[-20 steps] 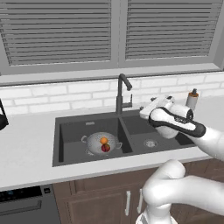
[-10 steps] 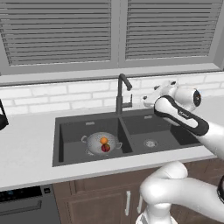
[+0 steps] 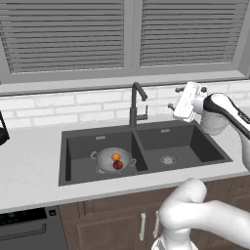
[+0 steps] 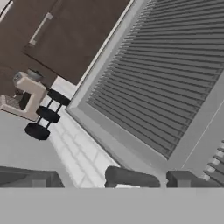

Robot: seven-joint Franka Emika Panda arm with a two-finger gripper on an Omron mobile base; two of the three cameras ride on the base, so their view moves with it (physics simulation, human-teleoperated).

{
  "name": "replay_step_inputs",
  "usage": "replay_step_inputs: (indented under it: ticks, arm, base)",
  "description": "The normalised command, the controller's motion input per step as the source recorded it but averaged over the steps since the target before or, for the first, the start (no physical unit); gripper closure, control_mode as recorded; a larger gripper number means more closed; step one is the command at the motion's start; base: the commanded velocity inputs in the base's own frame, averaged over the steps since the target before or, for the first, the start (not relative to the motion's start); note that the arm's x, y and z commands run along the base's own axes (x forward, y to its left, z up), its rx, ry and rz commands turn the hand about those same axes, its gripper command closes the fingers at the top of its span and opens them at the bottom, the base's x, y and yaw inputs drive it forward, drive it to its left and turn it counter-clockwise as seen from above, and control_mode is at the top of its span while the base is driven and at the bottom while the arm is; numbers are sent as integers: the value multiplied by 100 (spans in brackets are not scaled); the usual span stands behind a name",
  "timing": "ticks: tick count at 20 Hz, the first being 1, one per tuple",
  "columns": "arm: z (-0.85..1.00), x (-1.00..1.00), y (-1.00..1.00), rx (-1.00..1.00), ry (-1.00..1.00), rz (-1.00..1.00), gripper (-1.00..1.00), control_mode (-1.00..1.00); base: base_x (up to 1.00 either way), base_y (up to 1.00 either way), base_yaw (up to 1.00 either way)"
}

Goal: Put the colander in the sink, put the mango, tangerine in the colander, and turn on the sink faucet and pour water over the colander.

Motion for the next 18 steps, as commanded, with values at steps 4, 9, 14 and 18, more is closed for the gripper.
replay_step_inputs:
  ticks: [4, 9, 14, 18]
  arm:
    - [7, 10, -4, -5, -47, 52, -100, -100]
    - [16, 13, -4, -9, -40, 48, -100, -100]
    - [30, 20, -3, -8, -27, 41, -100, -100]
    - [14, 17, 0, -18, -28, 32, -100, -100]
  base:
    - [0, 0, 0]
    - [0, 0, 0]
    - [0, 0, 0]
    - [0, 0, 0]
